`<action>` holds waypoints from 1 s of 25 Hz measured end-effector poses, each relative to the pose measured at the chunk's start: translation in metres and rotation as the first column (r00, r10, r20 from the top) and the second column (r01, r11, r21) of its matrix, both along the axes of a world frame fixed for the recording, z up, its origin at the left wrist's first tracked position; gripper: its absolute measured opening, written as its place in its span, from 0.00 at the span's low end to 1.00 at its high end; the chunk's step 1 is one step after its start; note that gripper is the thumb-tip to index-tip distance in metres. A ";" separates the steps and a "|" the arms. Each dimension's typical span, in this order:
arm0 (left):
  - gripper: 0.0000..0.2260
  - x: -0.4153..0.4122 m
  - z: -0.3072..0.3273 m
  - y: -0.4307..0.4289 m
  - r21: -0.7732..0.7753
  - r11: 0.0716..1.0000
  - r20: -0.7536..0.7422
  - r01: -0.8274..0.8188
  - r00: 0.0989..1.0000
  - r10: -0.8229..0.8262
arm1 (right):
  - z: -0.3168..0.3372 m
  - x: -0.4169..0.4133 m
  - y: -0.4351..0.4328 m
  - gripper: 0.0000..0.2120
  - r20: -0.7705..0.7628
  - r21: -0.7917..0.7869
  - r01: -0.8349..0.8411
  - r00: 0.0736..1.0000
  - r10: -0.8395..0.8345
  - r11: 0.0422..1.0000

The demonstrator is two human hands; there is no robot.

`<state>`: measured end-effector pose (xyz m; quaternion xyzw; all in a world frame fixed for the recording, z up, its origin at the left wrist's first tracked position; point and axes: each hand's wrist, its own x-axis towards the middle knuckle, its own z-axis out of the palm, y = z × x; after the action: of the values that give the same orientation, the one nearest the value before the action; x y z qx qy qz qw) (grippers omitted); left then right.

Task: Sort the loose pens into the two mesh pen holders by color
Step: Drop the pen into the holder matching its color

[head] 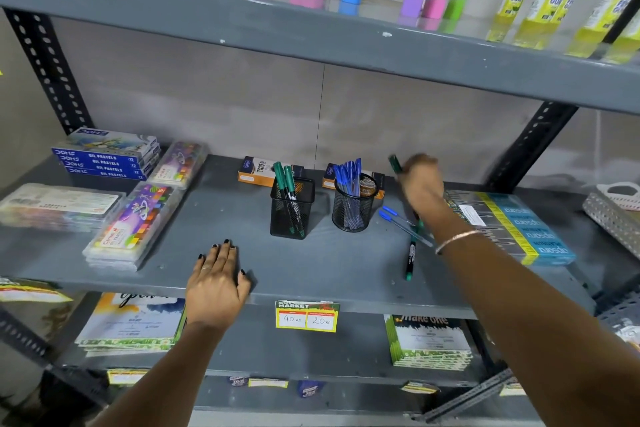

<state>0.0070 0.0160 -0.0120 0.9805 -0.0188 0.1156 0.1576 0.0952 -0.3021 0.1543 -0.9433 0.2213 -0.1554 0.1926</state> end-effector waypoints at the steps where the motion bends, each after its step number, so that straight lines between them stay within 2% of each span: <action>1: 0.27 0.000 0.000 0.000 -0.005 1.000 0.001 -0.001 1.000 0.001 | 0.019 0.006 0.017 0.11 0.074 0.046 -0.026 0.997 0.022 0.999; 3: 0.27 0.000 0.000 0.000 -0.017 1.000 -0.007 -0.005 1.000 0.005 | 0.044 0.017 0.057 0.12 0.196 0.116 -0.131 0.975 0.106 0.985; 5: 0.27 0.001 0.000 0.000 -0.018 1.000 -0.011 -0.011 1.000 0.011 | 0.049 0.022 0.097 0.11 0.249 0.155 -0.238 0.949 0.195 0.959; 7: 0.27 0.000 0.001 0.000 -0.018 1.000 -0.015 -0.011 1.000 0.011 | 0.037 0.026 0.127 0.10 0.210 0.183 -0.304 0.941 0.265 0.935; 10: 0.27 0.000 0.001 0.000 -0.015 1.000 -0.016 -0.011 1.000 0.011 | 0.001 0.033 0.150 0.09 0.067 0.148 -0.353 0.935 0.347 0.924; 14: 0.26 0.000 0.000 0.000 0.003 1.000 -0.011 0.001 1.000 -0.001 | -0.028 0.038 0.158 0.09 -0.083 0.030 -0.375 0.923 0.376 0.927; 19: 0.26 0.002 -0.003 0.001 0.000 1.000 -0.004 0.007 1.000 -0.007 | -0.026 0.039 0.164 0.09 -0.112 -0.071 -0.393 0.917 0.384 0.917; 22: 0.26 0.002 -0.002 0.002 -0.014 1.000 0.009 0.002 1.000 -0.002 | -0.023 0.041 0.159 0.09 -0.111 -0.048 -0.368 0.926 0.361 0.929; 25: 0.26 0.001 -0.002 0.002 -0.012 1.000 0.002 0.002 1.000 -0.002 | -0.004 0.043 0.131 0.09 -0.066 0.015 -0.260 0.963 0.261 0.965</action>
<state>0.0084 0.0177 -0.0139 0.9794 -0.0195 0.1167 0.1637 0.1385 -0.1708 0.1506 -0.9683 0.1023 -0.0958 0.2068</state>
